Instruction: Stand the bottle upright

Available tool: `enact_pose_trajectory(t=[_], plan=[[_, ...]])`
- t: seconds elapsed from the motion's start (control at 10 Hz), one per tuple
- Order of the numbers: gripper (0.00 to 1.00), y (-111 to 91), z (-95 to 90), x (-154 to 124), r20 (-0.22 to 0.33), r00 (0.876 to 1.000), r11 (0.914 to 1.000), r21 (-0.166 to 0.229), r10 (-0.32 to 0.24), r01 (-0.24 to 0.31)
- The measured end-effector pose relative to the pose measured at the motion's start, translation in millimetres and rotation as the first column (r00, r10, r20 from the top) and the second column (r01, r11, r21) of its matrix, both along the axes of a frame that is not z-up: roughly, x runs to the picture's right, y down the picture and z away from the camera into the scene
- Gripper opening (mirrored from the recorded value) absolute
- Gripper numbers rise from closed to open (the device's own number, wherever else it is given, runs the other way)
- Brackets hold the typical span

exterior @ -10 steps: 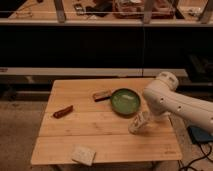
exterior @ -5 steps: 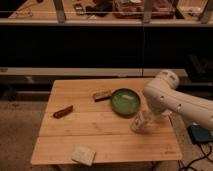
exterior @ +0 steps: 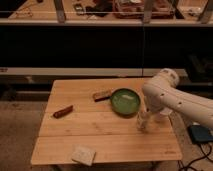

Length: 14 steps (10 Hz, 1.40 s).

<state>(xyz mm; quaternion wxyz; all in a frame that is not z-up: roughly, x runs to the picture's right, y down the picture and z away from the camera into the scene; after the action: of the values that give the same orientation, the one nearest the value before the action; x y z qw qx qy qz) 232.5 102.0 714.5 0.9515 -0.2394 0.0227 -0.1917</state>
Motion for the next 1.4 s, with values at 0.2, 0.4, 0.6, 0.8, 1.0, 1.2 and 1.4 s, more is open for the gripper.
enact_pose_trajectory(t=[0.2, 0.4, 0.6, 0.8, 1.0, 1.2, 1.4], plan=[[0.33, -1.0, 1.9, 1.1, 0.015, 0.999, 0.9995, -0.010, 0.029, -0.029], [0.33, -2.7, 2.9, 12.9, 0.000, 0.998, 0.9978, -0.019, 0.064, -0.064], [0.33, -7.2, 4.4, 36.0, -0.037, 0.994, 0.9941, -0.013, 0.107, -0.107], [0.33, -9.9, 4.0, 54.9, -0.067, 0.987, 0.9896, -0.005, 0.143, -0.144], [0.33, -13.7, 4.1, 60.4, -0.070, 0.983, 0.9857, 0.001, 0.168, -0.168], [0.35, -19.8, 5.2, 64.7, -0.072, 0.981, 0.9837, 0.011, 0.180, -0.180], [0.54, -24.8, 4.5, 82.3, -0.105, 0.973, 0.9783, 0.023, 0.207, -0.206]])
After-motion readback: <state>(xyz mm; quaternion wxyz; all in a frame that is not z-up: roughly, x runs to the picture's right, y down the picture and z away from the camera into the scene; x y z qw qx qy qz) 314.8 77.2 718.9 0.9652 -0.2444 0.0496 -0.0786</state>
